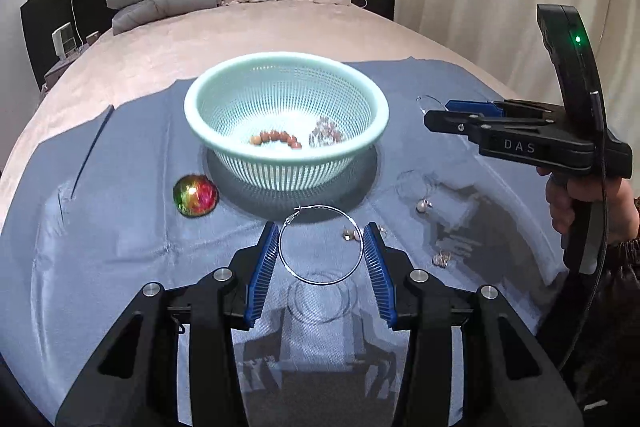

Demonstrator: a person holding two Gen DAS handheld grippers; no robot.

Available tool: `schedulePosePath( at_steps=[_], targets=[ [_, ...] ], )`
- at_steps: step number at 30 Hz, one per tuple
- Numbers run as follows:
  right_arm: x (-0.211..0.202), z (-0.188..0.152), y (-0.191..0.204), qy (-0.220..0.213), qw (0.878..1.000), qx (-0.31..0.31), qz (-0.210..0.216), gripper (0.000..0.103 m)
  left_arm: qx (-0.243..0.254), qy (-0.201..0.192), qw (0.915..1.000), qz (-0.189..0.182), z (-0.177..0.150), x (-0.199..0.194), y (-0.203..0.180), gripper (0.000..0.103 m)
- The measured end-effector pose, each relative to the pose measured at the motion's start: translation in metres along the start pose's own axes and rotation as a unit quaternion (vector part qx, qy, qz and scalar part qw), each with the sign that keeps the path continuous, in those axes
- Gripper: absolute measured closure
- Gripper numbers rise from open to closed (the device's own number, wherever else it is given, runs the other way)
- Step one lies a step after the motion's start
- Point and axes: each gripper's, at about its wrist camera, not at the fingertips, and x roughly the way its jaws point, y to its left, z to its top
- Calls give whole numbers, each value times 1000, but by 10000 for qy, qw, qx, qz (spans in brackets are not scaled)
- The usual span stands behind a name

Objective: Organize jewelry
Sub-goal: 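Carry both hoop earrings over the colander and open both tools to release them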

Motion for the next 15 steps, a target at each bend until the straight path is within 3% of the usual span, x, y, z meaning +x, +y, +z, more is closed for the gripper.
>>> schedulePosePath(
  at_steps=[3,7,15],
  targets=[
    [1,18,4,-95,9999,-63,105,61,161,-275,9986,413,26,-5,5,58],
    [10,43,9,-202,9995,-211,114,61,337,-437,9967,588,62,1,14,58],
    [50,72,17,-63,9990,-390,229,61,205,-216,9974,658,106,45,41,58]
  ],
)
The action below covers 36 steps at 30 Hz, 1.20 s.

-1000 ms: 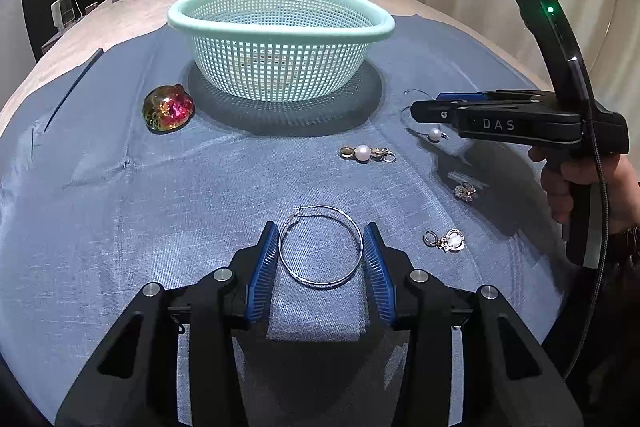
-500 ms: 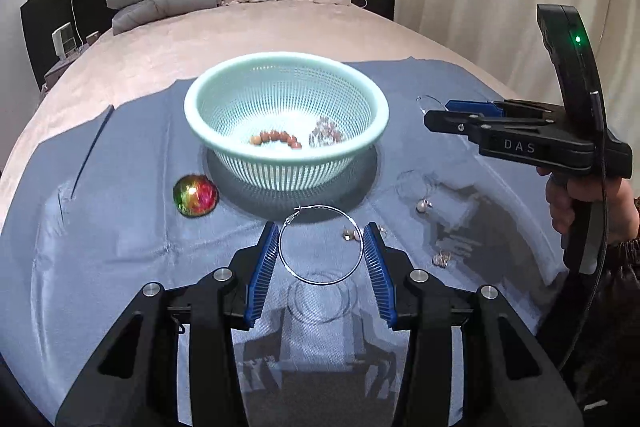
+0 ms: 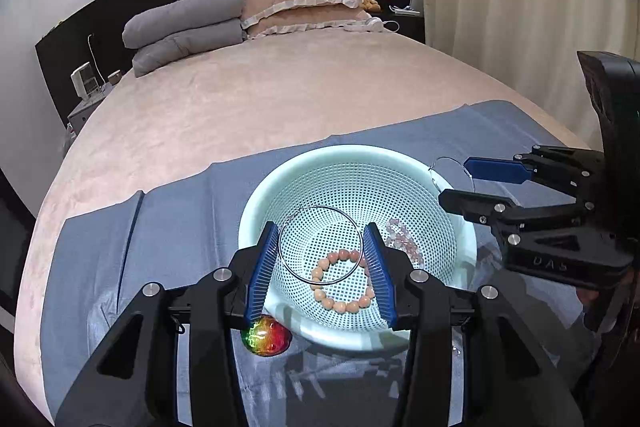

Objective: Organize jewelry
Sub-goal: 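Carry both hoop earrings over the colander and open both tools to release them, then withdraw both tools toward the pearl earrings on the cloth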

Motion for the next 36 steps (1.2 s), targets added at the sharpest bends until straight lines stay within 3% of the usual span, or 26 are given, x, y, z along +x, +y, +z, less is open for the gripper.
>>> schedulePosePath(
  at_steps=[8,13,26,29,32,36],
  targets=[
    [44,-3,3,395,9991,-14,137,61,-104,626,9980,-61,-2,60,2,58],
    [56,-10,2,569,9983,-23,121,61,-59,778,9969,-21,-7,72,0,58],
    [52,-13,2,596,9982,-59,57,60,-99,871,9961,112,-15,73,-1,57],
    [46,-13,0,564,9984,-47,54,52,-181,856,9962,30,-15,67,4,53],
    [41,-13,2,532,9986,-35,-26,49,-169,775,9968,110,-13,59,4,40],
    [28,-15,1,477,9987,-61,-144,47,-165,672,9975,143,-11,45,7,40]
  ],
)
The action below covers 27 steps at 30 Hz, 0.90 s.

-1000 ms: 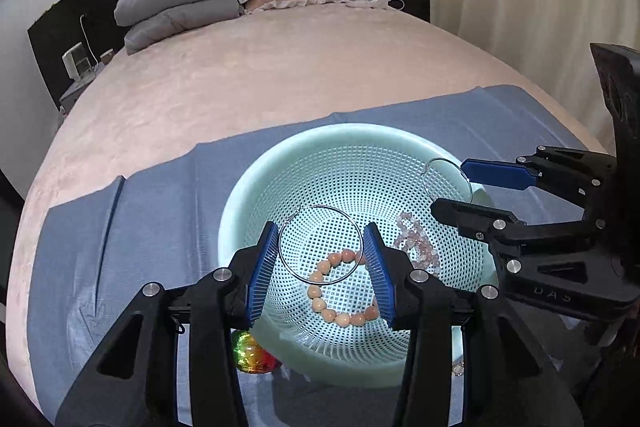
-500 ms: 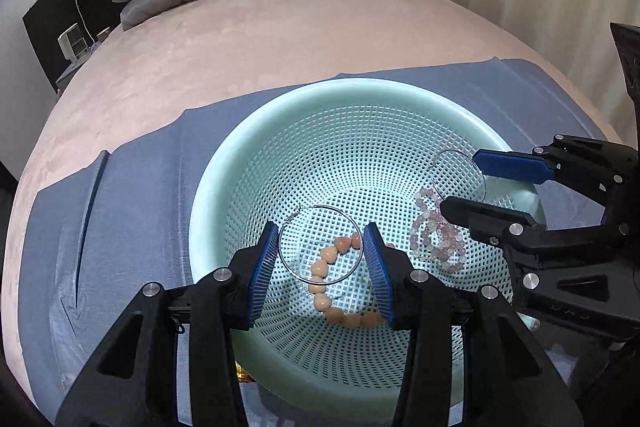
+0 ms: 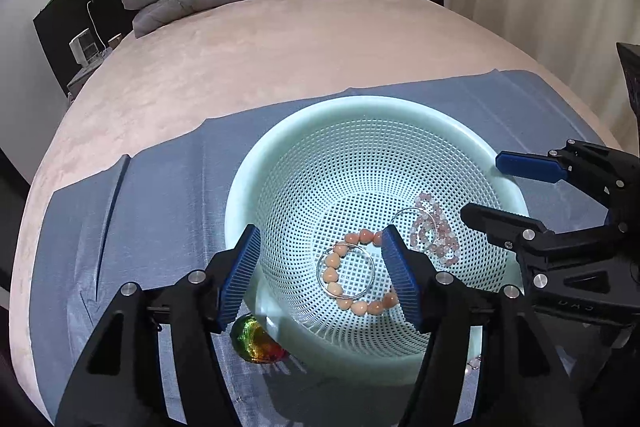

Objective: Organize jewelry
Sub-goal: 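Withdraw both tools toward the pearl earrings on the cloth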

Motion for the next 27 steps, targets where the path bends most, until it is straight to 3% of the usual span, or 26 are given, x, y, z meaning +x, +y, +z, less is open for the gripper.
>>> schedulePosePath(
  at_steps=[7,15,19,27],
  targets=[
    [-36,-17,-11,-130,9997,133,-127,47,-126,-147,9998,21,-10,-32,3,40],
    [-73,-57,-17,-248,9989,332,-231,46,-183,-536,9984,-72,-52,-72,-15,37],
    [-70,-81,-17,-88,9992,321,-217,46,-139,-438,9985,-301,-76,-72,-33,37],
    [-42,-118,-16,320,9983,458,-178,46,550,-163,9973,-467,-119,-51,-85,37]
  ],
)
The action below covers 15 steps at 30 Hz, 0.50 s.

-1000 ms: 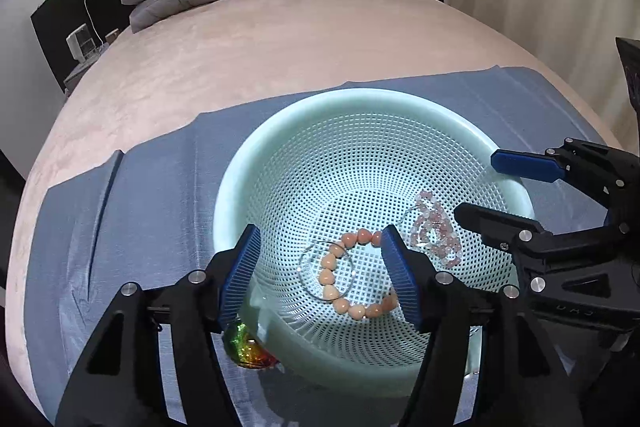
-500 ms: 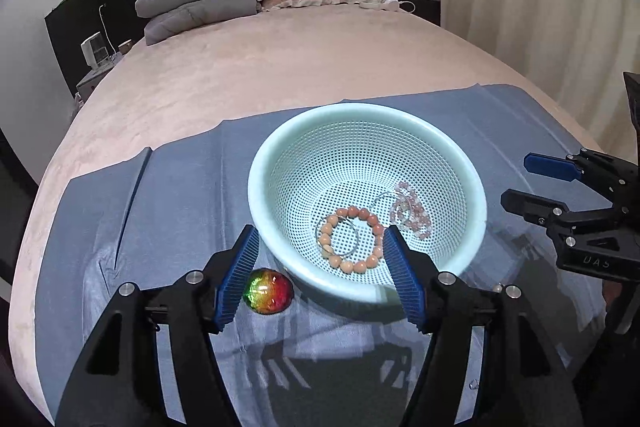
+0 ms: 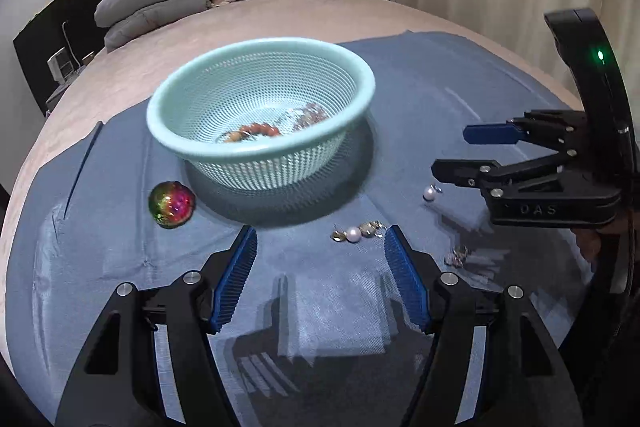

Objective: Organize jewelry
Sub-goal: 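Withdraw both tools toward the pearl earrings on the cloth, then grasp a pearl earring with the right tool while the left tool grasps another pearl earring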

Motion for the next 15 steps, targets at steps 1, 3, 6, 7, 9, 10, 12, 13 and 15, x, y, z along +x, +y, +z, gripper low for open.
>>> schedulePosePath(
  at_steps=[1,3,6,7,9,10,12,13,15],
  targets=[
    [4,-2,0,44,10000,-6,7,46,-8,79,10000,-12,-2,7,-3,37],
    [12,-10,5,148,9999,41,-52,46,-129,163,9997,-118,-3,19,-3,37],
    [21,-15,5,193,9998,101,17,46,-275,268,9991,-190,-2,38,-1,37],
    [22,-17,3,196,9997,109,35,46,-316,291,9988,-226,-2,43,1,37],
    [28,-20,3,234,9997,106,11,46,-356,377,9983,-250,0,53,3,37],
    [29,-21,2,199,9997,113,21,47,-390,439,9978,-321,0,58,5,37],
    [29,-23,1,135,9998,145,29,48,-420,501,9973,-348,-1,64,5,37],
    [29,-24,1,106,9998,140,-2,53,-393,470,9975,-350,0,65,5,37],
    [28,-26,0,64,9999,127,-29,65,-387,406,9979,-321,4,67,7,43]
  ],
)
